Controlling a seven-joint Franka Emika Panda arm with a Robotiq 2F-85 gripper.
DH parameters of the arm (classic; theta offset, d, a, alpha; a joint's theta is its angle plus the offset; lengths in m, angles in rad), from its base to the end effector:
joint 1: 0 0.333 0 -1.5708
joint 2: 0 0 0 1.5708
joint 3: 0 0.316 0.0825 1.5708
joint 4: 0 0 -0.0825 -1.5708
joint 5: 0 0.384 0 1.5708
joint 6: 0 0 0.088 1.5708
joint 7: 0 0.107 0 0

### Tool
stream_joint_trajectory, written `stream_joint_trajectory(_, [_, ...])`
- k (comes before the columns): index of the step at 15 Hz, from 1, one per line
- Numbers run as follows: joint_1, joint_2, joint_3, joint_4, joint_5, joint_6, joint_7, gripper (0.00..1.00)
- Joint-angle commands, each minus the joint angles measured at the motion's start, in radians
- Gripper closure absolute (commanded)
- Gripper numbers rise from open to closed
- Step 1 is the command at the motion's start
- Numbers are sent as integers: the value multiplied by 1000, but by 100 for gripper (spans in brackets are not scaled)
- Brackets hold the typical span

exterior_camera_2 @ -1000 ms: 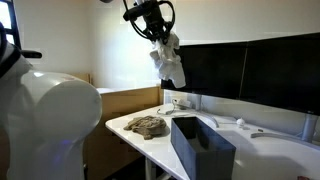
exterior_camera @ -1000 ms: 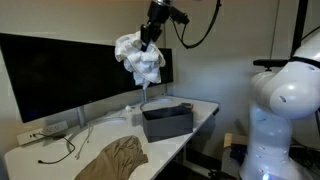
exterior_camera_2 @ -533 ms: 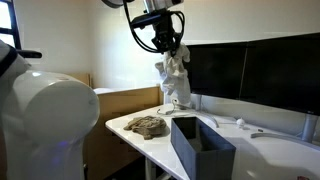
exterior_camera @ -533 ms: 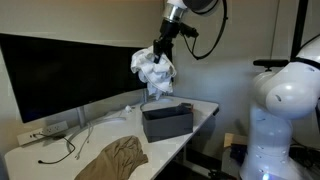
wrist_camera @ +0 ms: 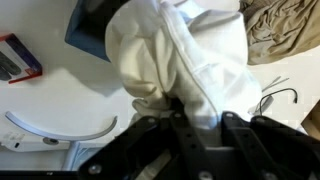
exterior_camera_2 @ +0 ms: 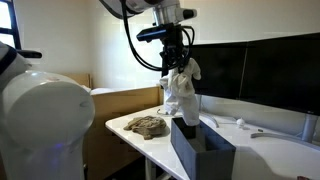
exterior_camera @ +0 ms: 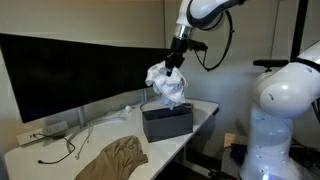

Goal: Pick up the clothes from the table and put them in the box

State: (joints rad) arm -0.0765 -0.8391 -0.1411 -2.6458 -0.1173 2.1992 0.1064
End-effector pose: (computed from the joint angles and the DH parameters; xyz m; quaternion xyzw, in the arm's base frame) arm 0.3268 -0.0814 0.5278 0.9736 -0.1213 0.1931 0.0080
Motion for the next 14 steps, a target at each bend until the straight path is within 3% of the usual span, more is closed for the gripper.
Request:
stream_joint_trajectory(1, [-44,24,-12,-42,39,63,-14,87])
stream_joint_trajectory(14, [-123,250,-69,-48,78,286,-20,87])
